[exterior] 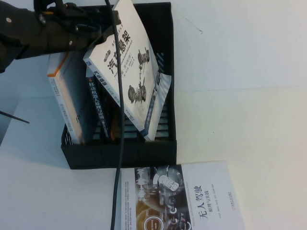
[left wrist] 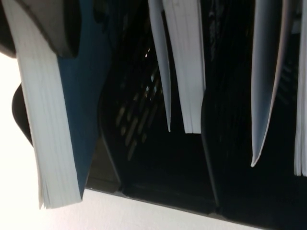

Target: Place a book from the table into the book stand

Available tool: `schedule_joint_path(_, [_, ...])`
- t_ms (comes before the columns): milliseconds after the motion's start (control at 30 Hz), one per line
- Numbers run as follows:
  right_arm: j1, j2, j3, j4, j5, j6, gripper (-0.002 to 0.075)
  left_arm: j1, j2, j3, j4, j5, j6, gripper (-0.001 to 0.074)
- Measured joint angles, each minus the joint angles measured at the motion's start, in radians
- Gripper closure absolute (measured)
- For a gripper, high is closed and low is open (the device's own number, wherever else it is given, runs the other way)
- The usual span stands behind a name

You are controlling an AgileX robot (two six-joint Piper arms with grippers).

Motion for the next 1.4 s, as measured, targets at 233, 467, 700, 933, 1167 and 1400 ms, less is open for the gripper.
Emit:
schedule_joint_path(233, [0.000,0.062,0.000,0.029,-0.008,0.002,0.0726,0.000,0.000,0.000,-0.035,0.022,0.033,0.0570])
schedule_joint_path(467, [0.000,0.077,0.000,0.040,-0.052,0.002,0.0727,0.000,-0.002,-0.008,-0.101,0.008,0.076,0.0272])
schedule_joint_path(700, [0.000,0.077,0.000,0.049,-0.052,-0.015,0.0727,0.002,-0.013,-0.010,-0.163,0.023,0.167,0.0364])
schedule_joint_path(933, [0.000,0.077,0.000,0.077,-0.006,-0.126,0.0727,0.002,-0.146,-0.010,-0.035,0.107,0.298,0.0696])
schedule_joint_path(1167, [0.000,0.077,-0.013,0.001,0.080,-0.225,0.0727,0.002,-0.340,-0.010,0.403,0.197,0.083,0.0733])
schedule_joint_path(1400, [0.000,-0.030,-0.020,-0.209,0.103,-0.203,0.0727,0.002,-0.599,0.132,0.879,0.278,-0.334,0.0735])
